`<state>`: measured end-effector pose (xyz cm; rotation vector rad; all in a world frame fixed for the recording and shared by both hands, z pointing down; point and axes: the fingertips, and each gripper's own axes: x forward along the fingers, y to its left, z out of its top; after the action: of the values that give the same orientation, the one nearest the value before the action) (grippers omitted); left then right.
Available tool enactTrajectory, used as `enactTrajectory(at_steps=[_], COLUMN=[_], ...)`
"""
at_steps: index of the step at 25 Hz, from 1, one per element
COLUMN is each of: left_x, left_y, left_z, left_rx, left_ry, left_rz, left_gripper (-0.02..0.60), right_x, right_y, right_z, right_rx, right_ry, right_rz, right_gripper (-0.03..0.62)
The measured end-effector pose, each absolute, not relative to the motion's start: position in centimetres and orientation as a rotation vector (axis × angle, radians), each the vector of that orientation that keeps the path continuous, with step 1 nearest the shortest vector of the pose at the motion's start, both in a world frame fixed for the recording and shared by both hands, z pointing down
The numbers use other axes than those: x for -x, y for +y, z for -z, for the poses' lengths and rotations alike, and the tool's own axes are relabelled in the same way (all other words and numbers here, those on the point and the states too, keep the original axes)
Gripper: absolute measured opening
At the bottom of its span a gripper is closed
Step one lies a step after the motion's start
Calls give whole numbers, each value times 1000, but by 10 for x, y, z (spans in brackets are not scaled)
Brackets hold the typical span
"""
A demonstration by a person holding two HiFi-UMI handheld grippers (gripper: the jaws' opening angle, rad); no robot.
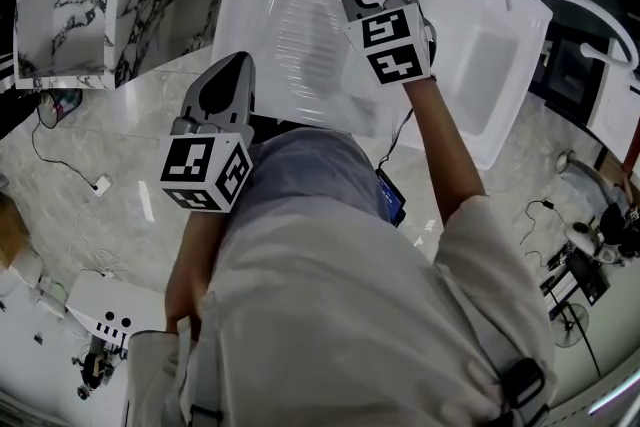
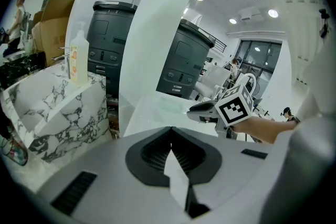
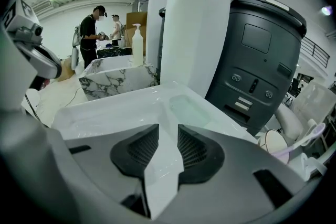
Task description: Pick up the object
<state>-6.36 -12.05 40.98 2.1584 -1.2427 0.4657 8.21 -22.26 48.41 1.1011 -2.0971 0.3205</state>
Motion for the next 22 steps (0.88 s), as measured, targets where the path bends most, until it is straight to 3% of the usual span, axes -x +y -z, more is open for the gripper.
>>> enactTrajectory(at_steps=[22], left_x=[72], left_y=[-129], left_z=[-416], left_rx=[-2134], left_ry=[-1232], left_rz=[-481], left_gripper=[0], right_x=[-68], right_y=[-270], right_z=[-515], right_rx=[-981], right_ry=[-1897], right_rz=[48], right_gripper=[129])
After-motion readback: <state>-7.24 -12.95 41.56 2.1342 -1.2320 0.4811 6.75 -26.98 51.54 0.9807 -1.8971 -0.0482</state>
